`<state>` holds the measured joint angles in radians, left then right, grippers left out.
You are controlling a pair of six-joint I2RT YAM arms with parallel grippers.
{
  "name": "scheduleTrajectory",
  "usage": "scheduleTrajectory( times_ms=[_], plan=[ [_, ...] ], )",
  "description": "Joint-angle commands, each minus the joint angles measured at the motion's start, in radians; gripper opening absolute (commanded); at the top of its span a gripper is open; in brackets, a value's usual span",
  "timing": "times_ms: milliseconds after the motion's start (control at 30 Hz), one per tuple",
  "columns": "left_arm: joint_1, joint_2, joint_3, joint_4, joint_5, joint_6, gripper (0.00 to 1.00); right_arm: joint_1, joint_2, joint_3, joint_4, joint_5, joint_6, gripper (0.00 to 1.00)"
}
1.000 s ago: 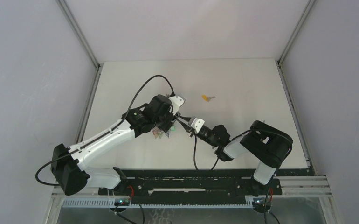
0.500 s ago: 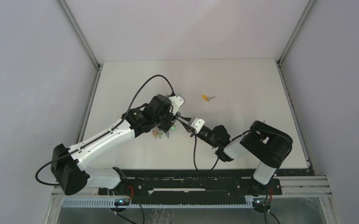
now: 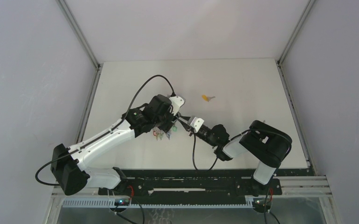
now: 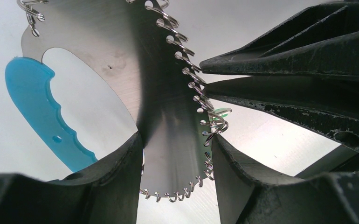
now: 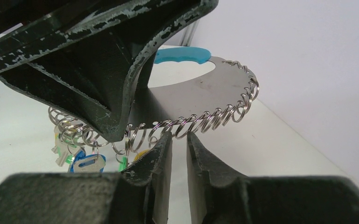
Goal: Put the keys on the keyring
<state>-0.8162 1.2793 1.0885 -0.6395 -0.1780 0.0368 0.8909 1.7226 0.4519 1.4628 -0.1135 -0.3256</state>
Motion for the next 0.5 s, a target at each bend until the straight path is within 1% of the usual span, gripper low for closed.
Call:
scheduleTrajectory(
  times_ms=[0, 267, 467],
  plan=[
    [-0.006, -0.036, 0.087, 0.048, 0.009, 0.002, 0.08, 0.008, 0.006, 0.028, 0.039, -0.008, 0.008, 0.18],
    [-0.006, -0.038, 0.085, 0.047, 0.014, -0.001, 0.08, 0.011, 0.014, 0.039, 0.039, 0.018, 0.009, 0.2],
    [-0.006, -0.041, 0.083, 0.048, 0.015, -0.006, 0.09, 0.016, 0.014, 0.044, 0.039, 0.059, 0.007, 0.16]
  ],
)
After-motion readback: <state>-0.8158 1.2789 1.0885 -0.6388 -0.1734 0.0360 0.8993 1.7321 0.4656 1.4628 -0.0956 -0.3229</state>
